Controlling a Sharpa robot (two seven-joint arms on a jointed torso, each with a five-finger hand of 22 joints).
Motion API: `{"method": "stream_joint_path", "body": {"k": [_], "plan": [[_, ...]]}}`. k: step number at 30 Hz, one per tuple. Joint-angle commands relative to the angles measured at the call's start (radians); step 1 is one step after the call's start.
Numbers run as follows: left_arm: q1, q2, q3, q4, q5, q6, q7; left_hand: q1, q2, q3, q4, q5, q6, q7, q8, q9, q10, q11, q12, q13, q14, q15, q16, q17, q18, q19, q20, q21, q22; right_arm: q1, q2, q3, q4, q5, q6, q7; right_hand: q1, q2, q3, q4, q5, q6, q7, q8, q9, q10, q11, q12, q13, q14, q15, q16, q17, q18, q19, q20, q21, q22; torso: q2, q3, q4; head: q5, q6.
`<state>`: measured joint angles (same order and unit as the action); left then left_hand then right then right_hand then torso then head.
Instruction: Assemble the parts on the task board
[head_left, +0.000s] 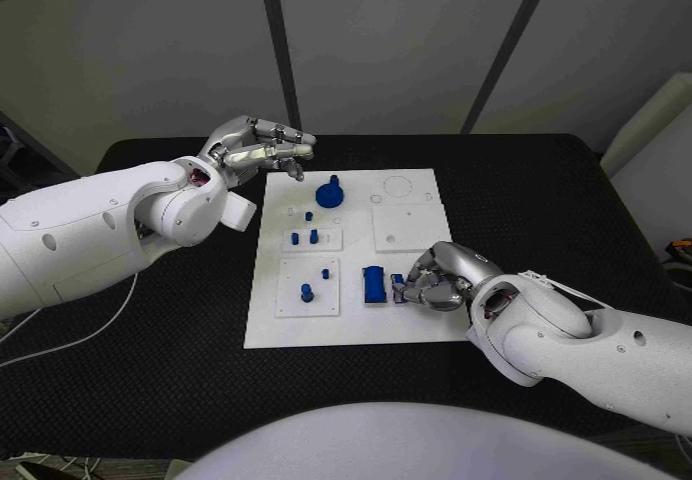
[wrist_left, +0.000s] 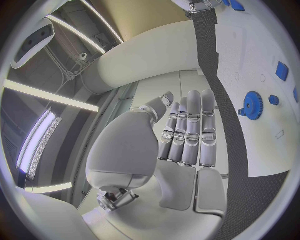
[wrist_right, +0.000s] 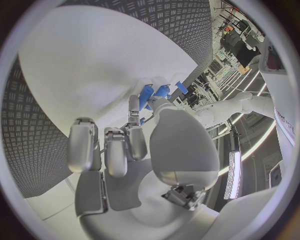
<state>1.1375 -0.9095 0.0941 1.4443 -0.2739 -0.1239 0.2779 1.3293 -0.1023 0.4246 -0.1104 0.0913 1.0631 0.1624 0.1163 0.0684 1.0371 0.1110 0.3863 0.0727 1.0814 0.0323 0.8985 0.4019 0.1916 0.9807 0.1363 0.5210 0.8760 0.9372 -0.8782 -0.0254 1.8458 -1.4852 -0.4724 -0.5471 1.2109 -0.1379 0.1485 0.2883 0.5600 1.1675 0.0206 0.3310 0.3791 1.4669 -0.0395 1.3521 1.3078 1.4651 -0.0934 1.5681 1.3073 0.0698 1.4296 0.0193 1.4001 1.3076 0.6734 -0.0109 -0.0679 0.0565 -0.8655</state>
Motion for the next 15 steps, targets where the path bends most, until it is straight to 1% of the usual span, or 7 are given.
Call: {"method": "stream_joint_path", "body": {"k": [1, 5, 7, 9, 11, 13, 15], "plan": [[0.001, 0.0, 0.001, 0.001, 0.002, 0.01, 0.014, 0.001, 0.004, 0.001, -0.005, 0.0, 0.004, 0.001, 0.006, 0.001, -0.001, -0.008, 0.004, -0.001, -0.005, 0.001, 0.005, -0.002, -0.01, 0.004, 0.002, 0.001, 0.002, 0.001, 0.002, 0.0, 0.0, -0.007, 0.01, -0.004, -0.017, -0.001, -0.015, 0.0, -0.004, 0.001, 0.005, 0.001, 0.0, 0.018, -0.004, 0.006, 0.087, 0.106, -0.005, 0.003, 0.263, -0.015, 0.002, -0.002, 0.002, 0.059, -0.001, -0.0007, 0.0005, 0.001, 0.0], [0.001, 0.001, 0.001, 0.0, 0.002, 0.011, 0.013, 0.001, 0.004, 0.001, -0.005, 0.0, 0.004, 0.001, 0.006, 0.001, -0.001, -0.008, 0.004, -0.001, -0.005, 0.001, 0.005, -0.002, -0.01, 0.004, 0.002, 0.001, 0.002, 0.001, 0.005, 0.0, 0.0, -0.007, 0.006, -0.003, -0.041, 0.004, -0.042, 0.0, -0.013, 0.0, 0.005, 0.002, 0.003, 0.018, -0.004, 0.006, 0.088, 0.106, -0.005, 0.003, 0.263, -0.015, 0.002, -0.003, 0.002, 0.059, 0.0, -0.0002, 0.0005, 0.002, 0.001], [0.001, 0.001, 0.001, -0.001, 0.002, 0.01, 0.013, 0.001, 0.004, 0.001, -0.005, 0.0, 0.004, 0.001, 0.006, 0.001, -0.001, -0.008, 0.004, -0.001, -0.005, 0.001, 0.005, -0.002, -0.01, 0.004, 0.002, 0.001, 0.002, 0.001, 0.006, 0.0, -0.001, -0.007, 0.003, -0.002, -0.057, 0.008, -0.057, 0.001, -0.026, -0.001, 0.006, 0.002, 0.004, 0.018, -0.003, 0.005, 0.088, 0.106, -0.005, 0.003, 0.263, -0.015, 0.002, -0.003, 0.002, 0.059, 0.0, -0.0003, 0.0003, 0.003, 0.001], [0.001, 0.001, 0.001, -0.001, 0.002, 0.01, 0.014, -0.001, 0.002, 0.001, -0.005, 0.0, 0.002, 0.002, 0.005, 0.0, -0.002, -0.007, 0.004, -0.002, -0.006, 0.002, 0.005, -0.002, -0.011, 0.003, 0.001, 0.001, 0.003, 0.001, 0.006, 0.0, -0.002, -0.004, -0.004, -0.001, -0.09, 0.013, -0.077, 0.003, -0.046, -0.002, 0.008, 0.001, 0.005, 0.017, -0.001, 0.003, 0.088, 0.106, -0.003, 0.003, 0.263, -0.015, 0.001, -0.002, 0.0, 0.058, 0.0, -0.0003, 0.0001, 0.004, 0.001], [0.001, 0.001, 0.001, -0.001, 0.002, 0.009, 0.014, -0.002, 0.002, 0.0, -0.004, -0.001, 0.001, 0.003, 0.004, 0.0, -0.003, -0.007, 0.003, -0.002, -0.006, 0.002, 0.005, -0.002, -0.011, 0.003, 0.001, 0.001, 0.004, 0.001, 0.006, 0.0, -0.002, 0.0, -0.011, -0.001, -0.12, 0.017, -0.097, 0.003, -0.073, -0.004, 0.009, 0.0, 0.005, 0.016, 0.0, 0.0, 0.086, 0.106, -0.002, 0.003, 0.263, -0.014, -0.001, -0.001, -0.002, 0.056, 0.001, -0.0006, 0.0002, 0.004, 0.001], [0.001, 0.001, 0.001, -0.001, 0.002, 0.009, 0.014, -0.002, 0.002, 0.0, -0.004, -0.001, 0.001, 0.003, 0.004, 0.0, -0.003, -0.007, 0.003, -0.002, -0.006, 0.002, 0.005, -0.002, -0.011, 0.003, 0.001, 0.001, 0.004, 0.001, 0.006, 0.0, -0.004, 0.004, -0.018, -0.001, -0.151, 0.025, -0.125, 0.002, -0.133, -0.006, 0.009, 0.0, 0.007, 0.015, 0.0, -0.003, 0.085, 0.106, -0.001, 0.003, 0.263, -0.014, -0.003, 0.0, -0.004, 0.054, 0.0, -0.0006, 0.0005, 0.005, 0.001], [0.001, 0.002, 0.001, -0.001, 0.002, 0.008, 0.014, -0.004, 0.001, 0.0, -0.004, -0.001, -0.001, 0.003, 0.003, -0.001, -0.004, -0.006, 0.003, -0.002, -0.006, 0.002, 0.005, -0.002, -0.011, 0.003, 0.001, 0.002, 0.004, 0.001, 0.005, 0.0, -0.004, 0.006, -0.022, -0.001, -0.166, 0.033, -0.153, 0.003, -0.182, -0.007, 0.009, 0.001, 0.009, 0.014, 0.0, -0.004, 0.085, 0.106, -0.001, 0.003, 0.263, -0.014, -0.003, 0.001, -0.004, 0.054, 0.0, 0.0002, 0.0014, 0.007, -0.002]]}}
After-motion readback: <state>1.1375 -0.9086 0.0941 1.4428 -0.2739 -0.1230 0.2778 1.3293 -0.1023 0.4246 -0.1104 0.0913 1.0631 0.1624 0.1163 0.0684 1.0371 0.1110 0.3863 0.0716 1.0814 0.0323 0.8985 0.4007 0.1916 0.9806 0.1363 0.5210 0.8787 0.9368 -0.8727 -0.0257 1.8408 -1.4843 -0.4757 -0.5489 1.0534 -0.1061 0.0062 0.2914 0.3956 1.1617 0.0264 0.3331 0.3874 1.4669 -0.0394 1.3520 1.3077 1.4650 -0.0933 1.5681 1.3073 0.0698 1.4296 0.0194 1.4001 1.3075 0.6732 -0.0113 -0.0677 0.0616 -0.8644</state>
